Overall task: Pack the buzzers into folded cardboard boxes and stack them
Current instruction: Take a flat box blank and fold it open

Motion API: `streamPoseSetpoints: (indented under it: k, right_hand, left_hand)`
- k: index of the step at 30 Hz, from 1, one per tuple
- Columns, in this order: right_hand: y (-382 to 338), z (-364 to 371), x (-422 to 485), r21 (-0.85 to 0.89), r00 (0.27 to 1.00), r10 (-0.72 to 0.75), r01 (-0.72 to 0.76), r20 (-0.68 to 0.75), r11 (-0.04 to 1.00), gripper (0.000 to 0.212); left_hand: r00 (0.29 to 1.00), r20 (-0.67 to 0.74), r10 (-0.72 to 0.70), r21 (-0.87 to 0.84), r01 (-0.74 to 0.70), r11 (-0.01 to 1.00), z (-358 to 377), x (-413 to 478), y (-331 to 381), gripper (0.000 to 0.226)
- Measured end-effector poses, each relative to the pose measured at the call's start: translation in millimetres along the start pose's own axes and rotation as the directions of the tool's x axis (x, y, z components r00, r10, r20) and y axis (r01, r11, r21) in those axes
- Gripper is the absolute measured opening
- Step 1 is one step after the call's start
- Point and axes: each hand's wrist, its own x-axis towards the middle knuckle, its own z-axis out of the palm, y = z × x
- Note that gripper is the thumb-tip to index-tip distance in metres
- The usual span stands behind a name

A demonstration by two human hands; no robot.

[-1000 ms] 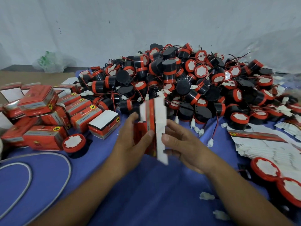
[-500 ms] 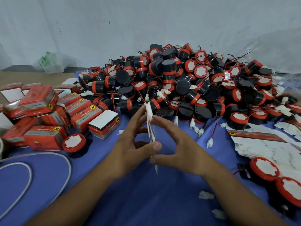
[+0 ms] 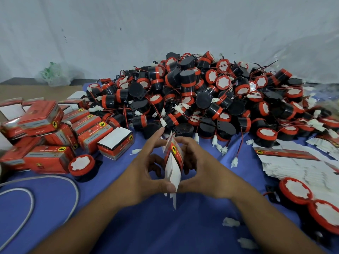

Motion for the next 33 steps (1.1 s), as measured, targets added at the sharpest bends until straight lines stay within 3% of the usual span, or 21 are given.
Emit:
streamPoseSetpoints:
  k: [6, 12, 16, 19, 21, 23, 26, 29, 33]
  right_hand:
    - [8.7, -5.8, -6.8, -0.109, 1.000, 0.005, -0.006, -0.009, 0.994, 0.068]
    - [9.3, -12.3, -8.6, 0.121, 0.997, 0.072, -0.066, -0.041, 0.990, 0.056]
    - [9.7, -4.2, -5.4, 0.316, 0.983, 0.143, -0.100, -0.115, 0.943, 0.050]
    - [8.5, 3.8, -0.6, 0.402, 0.956, 0.194, -0.092, -0.219, 0.911, 0.041]
    - [6.1, 3.0, 2.1, 0.426, 0.924, 0.251, -0.111, -0.288, 0.898, 0.046]
    - [5.6, 0.0, 2.8, 0.426, 0.911, 0.254, -0.099, -0.325, 0.899, 0.051]
    - [6.8, 4.1, 1.9, 0.342, 0.936, 0.187, -0.079, -0.297, 0.936, 0.044]
    - [9.6, 9.5, 2.9, 0.247, 0.946, 0.149, -0.078, -0.287, 0.966, 0.040]
    - [8.2, 6.2, 3.7, 0.303, 0.950, 0.174, -0.091, -0.259, 0.949, 0.064]
  left_hand:
    - [1.000, 0.005, -0.023, 0.095, 0.023, 0.995, -6.0, -0.6, -2.2, 0.104]
    - [0.995, 0.044, -0.087, -0.062, 0.089, 0.994, -3.1, -1.5, 1.1, 0.076]
    - [0.993, 0.033, -0.110, -0.004, 0.110, 0.994, -4.2, -1.5, 1.7, 0.079]
    - [0.988, 0.118, -0.096, -0.048, 0.102, 0.994, -0.8, -3.4, 3.4, 0.059]
    - [0.992, 0.095, -0.085, -0.033, 0.088, 0.996, 3.6, -4.3, 1.4, 0.050]
    - [0.995, 0.029, -0.093, -0.034, 0.094, 0.995, 8.1, -3.5, 1.8, 0.057]
    - [0.991, -0.076, -0.108, -0.122, 0.098, 0.988, 13.6, 0.3, 5.8, 0.037]
    - [0.984, -0.014, -0.180, -0.303, 0.167, 0.938, 10.3, 1.6, 9.0, 0.036]
    - [0.982, 0.050, -0.184, -0.388, 0.189, 0.902, 3.0, 0.8, 7.1, 0.047]
